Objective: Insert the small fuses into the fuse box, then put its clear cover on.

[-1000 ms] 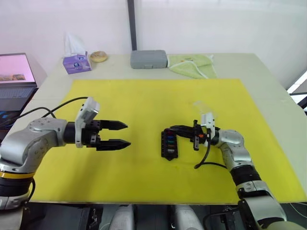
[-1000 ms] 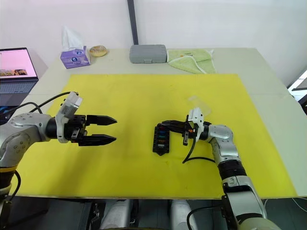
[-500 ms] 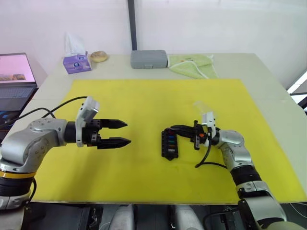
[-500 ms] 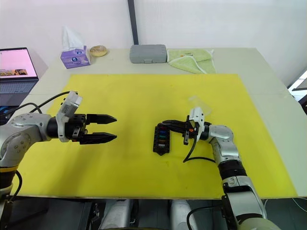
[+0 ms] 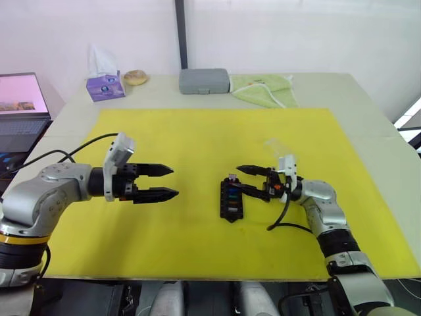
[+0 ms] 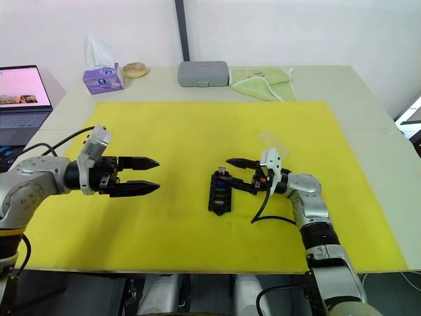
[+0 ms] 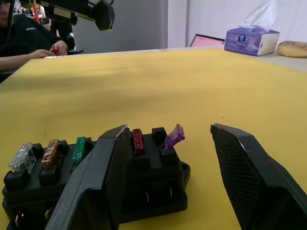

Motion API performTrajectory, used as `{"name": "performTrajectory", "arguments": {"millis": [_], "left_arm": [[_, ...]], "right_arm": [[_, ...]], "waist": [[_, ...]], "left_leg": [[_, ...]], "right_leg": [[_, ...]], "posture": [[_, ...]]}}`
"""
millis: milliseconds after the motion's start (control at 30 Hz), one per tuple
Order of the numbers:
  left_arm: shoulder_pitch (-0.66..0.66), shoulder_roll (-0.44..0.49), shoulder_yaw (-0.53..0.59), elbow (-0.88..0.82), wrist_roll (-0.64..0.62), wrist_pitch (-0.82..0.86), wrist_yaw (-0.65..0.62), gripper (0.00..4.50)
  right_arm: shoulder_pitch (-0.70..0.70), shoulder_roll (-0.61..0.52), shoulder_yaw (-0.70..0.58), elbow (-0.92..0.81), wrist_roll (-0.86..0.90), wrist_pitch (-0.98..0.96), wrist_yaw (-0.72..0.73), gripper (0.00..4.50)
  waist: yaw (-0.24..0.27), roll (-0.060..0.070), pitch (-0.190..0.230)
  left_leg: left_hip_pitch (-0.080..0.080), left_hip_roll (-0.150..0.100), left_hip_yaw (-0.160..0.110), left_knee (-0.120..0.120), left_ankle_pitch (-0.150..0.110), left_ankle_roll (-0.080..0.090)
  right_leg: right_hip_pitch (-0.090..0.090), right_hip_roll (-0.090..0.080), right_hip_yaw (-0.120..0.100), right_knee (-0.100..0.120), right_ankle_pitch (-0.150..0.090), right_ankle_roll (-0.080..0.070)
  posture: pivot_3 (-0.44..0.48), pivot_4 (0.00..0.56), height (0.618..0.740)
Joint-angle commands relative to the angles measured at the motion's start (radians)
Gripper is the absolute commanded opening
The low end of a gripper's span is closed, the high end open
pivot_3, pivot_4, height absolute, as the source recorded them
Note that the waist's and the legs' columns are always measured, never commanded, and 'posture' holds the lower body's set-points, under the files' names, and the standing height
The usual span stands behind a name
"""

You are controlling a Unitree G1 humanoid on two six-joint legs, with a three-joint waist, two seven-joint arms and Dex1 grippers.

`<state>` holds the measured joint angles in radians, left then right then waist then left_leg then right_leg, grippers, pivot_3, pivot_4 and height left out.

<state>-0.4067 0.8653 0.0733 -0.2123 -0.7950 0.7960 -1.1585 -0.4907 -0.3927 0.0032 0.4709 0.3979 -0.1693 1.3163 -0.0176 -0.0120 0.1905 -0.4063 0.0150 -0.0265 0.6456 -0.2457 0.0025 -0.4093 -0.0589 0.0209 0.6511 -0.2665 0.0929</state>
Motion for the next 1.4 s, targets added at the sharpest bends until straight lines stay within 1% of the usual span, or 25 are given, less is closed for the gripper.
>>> {"name": "performTrajectory", "arguments": {"millis": [33,100,233,333,433,467,533,600,767,900,967,1067,1100,1133,1167,1400], "left_arm": [[-0.015,0.009,0.037,-0.011,-0.001,-0.017,-0.005,4.22],[-0.012,0.01,0.037,-0.013,-0.003,-0.016,-0.006,4.22],[-0.03,0.026,0.033,0.012,0.005,-0.022,-0.036,4.22],[-0.051,0.024,0.023,0.037,0.017,-0.032,-0.048,4.22],[-0.051,0.026,0.011,0.037,0.027,-0.041,-0.066,4.22],[-0.05,0.028,0.007,0.036,0.031,-0.043,-0.074,4.22],[-0.054,0.042,0.002,0.038,0.032,-0.042,-0.101,4.22],[-0.06,0.051,-0.003,0.044,0.04,-0.046,-0.122,4.22],[-0.09,0.062,-0.02,0.084,0.079,-0.083,-0.177,4.22],[-0.108,0.039,-0.031,0.107,0.104,-0.105,-0.186,4.22],[-0.109,0.025,-0.034,0.112,0.111,-0.113,-0.182,4.22],[-0.106,-0.003,-0.037,0.12,0.126,-0.134,-0.163,4.22],[-0.103,-0.013,-0.038,0.122,0.131,-0.139,-0.156,4.22],[-0.099,-0.018,-0.038,0.12,0.133,-0.142,-0.154,4.22],[-0.094,-0.02,-0.037,0.117,0.135,-0.141,-0.155,4.22],[-0.094,-0.023,-0.047,0.119,0.148,-0.155,-0.167,4.22]], "right_arm": [[0.008,-0.005,-0.021,-0.065,0.024,0.015,-0.009,2.85],[0.012,-0.013,-0.032,-0.099,0.038,0.04,-0.019,2.85],[0.031,-0.053,-0.051,-0.223,0.08,0.142,-0.042,2.85],[0.044,-0.063,-0.047,-0.256,0.085,0.182,-0.055,2.85],[0.052,-0.068,-0.047,-0.295,0.1,0.268,-0.093,2.85],[0.053,-0.072,-0.047,-0.321,0.118,0.339,-0.118,2.85],[0.039,-0.084,-0.055,-0.396,0.191,0.554,-0.203,2.85],[0.025,-0.1,-0.065,-0.447,0.244,0.726,-0.274,2.85],[-0.003,-0.135,-0.105,-0.539,0.348,1.039,-0.435,2.85],[-0.015,-0.176,-0.111,-0.544,0.353,1.115,-0.467,2.85],[-0.014,-0.198,-0.103,-0.546,0.356,1.142,-0.454,2.85],[-0.016,-0.2,-0.096,-0.541,0.337,1.124,-0.455,2.85],[-0.018,-0.197,-0.095,-0.54,0.337,1.122,-0.456,2.31],[-0.021,-0.197,-0.091,-0.544,0.339,1.122,-0.448,2.01],[-0.024,-0.196,-0.088,-0.547,0.341,1.124,-0.446,1.55],[-0.055,-0.185,-0.063,-0.55,0.333,1.176,-0.489,1.55]], "waist": [[0.0,0.0,0.0],[0.0,0.0,0.0],[0.002,0.0,0.0],[0.002,0.0,0.0],[0.0,0.0,0.0],[0.0,0.0,0.0],[0.0,0.0,0.0],[0.0,0.0,0.0],[0.004,0.0,0.0],[0.004,0.0,0.0],[0.004,0.0,0.0],[0.001,0.0,0.0],[0.001,0.0,0.0],[0.0,0.0,0.0],[-0.001,0.0,0.0],[0.002,0.0,0.0]], "left_leg": [[0.0,0.0,0.0,0.0,0.0,0.0],[0.0,0.0,0.0,0.0,0.0,0.0],[0.0,0.0,0.0,0.0,0.0,0.0],[0.0,0.0,0.0,0.0,0.0,0.0],[0.0,0.0,0.0,0.0,0.0,0.0],[0.0,0.0,0.0,0.0,0.0,0.0],[-0.001,0.0,0.0,0.0,0.0,0.0],[-0.001,0.0,0.0,0.0,0.0,0.0],[-0.001,0.0,0.0,0.0,0.0,0.0],[-0.001,-0.001,0.0,0.0,0.0,0.0],[-0.001,-0.001,0.0,0.0,0.0,0.0],[-0.002,-0.001,0.0,0.0,0.0,0.0],[-0.001,-0.001,0.0,0.0,0.0,0.0],[-0.002,-0.001,0.0,0.0,0.0,0.0],[-0.002,-0.001,0.0,0.0,0.0,0.0],[-0.002,-0.001,0.0,0.0,0.0,0.0]], "right_leg": [[0.0,0.0,0.0,0.0,0.0,0.0],[0.0,0.0,0.0,0.0,0.0,0.0],[0.0,0.0,0.0,0.0,0.0,0.0],[0.0,0.0,-0.001,0.0,0.0,0.0],[0.0,0.0,0.0,0.0,0.0,0.0],[0.0,0.0,0.0,0.0,0.0,0.0],[-0.001,0.0,0.0,0.0,0.0,0.0],[-0.001,0.0,0.0,0.001,0.0,0.0],[-0.001,0.0,0.0,0.0,0.0,0.0],[-0.001,-0.001,0.0,0.0,0.0,0.0],[-0.001,0.0,0.0,0.0,0.0,0.0],[-0.001,0.0,0.0,0.0,0.0,0.0],[-0.001,0.0,0.0,0.0,0.0,0.0],[-0.001,0.0,0.0,0.0,0.0,0.0],[-0.001,0.0,0.0,0.0,0.0,0.0],[-0.002,0.0,0.0,0.0,0.0,0.0]], "posture": [[0.0,0.15,0.74],[0.0,0.15,0.74],[0.0,0.15,0.74],[0.0,0.15,0.74],[0.0,0.15,0.74],[0.0,0.15,0.74],[0.0,0.15,0.74],[0.0,0.15,0.74],[0.0,0.15,0.74],[0.0,0.15,0.74],[0.0,0.15,0.74],[0.0,0.15,0.74],[0.0,0.15,0.74],[0.0,0.15,0.74],[0.0,0.15,0.74],[0.0,0.15,0.74]]}}
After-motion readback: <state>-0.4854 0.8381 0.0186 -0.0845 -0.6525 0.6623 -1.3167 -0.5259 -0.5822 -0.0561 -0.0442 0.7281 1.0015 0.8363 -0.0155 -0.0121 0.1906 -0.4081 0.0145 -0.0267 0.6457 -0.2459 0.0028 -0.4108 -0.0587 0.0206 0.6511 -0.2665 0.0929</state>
